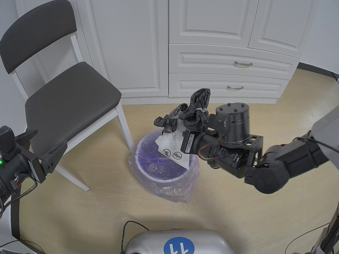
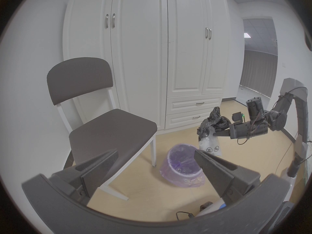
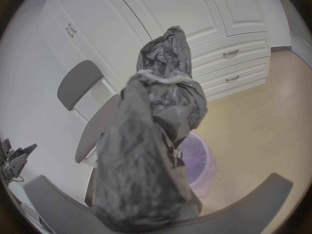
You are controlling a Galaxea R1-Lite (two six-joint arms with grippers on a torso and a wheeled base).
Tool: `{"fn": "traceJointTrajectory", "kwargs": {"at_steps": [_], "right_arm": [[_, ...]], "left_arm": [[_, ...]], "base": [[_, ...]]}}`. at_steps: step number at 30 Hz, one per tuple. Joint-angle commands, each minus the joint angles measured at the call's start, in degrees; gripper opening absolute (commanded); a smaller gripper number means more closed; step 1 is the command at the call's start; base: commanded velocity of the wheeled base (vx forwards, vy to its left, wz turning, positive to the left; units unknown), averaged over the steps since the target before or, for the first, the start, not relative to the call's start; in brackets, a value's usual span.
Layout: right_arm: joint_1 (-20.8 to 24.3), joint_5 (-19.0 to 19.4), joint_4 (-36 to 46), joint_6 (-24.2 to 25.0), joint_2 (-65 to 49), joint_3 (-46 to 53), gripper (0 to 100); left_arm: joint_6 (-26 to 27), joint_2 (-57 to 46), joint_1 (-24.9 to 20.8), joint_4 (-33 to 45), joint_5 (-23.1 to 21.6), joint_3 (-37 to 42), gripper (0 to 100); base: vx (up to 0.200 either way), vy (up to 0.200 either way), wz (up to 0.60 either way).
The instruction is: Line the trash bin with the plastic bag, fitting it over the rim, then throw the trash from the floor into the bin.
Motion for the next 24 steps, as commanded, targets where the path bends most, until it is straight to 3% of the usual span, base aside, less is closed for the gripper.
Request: {"fn": "traceJointTrajectory", "kwargs": {"at_steps": [1, 11, 16, 24], "right_arm": [[-0.4, 0.6, 0.0, 0.6, 10.6, -6.6, 0], [-2.0, 2.5, -1.3, -1.1, 27.3, -22.1, 0], [-4.1, 2.8, -7.3, -1.9, 36.0, -30.1, 0], [-5.8, 3.0, -12.2, -3.3, 41.6, -33.8, 0]], "left_arm": [[0.1, 1.2, 0.0, -0.2, 2.7, 0.0, 100], [0.0, 0.7, 0.2, -0.8, 3.9, -0.5, 100], [-0.2, -0.2, 0.4, -0.8, 3.7, -0.6, 100], [-0.2, -0.1, 0.4, -0.9, 3.7, -0.7, 100]], "base": [[0.0, 0.0, 0.0], [0.0, 0.0, 0.0], [0.0, 0.0, 0.0], [0.0, 0.0, 0.0]]}}
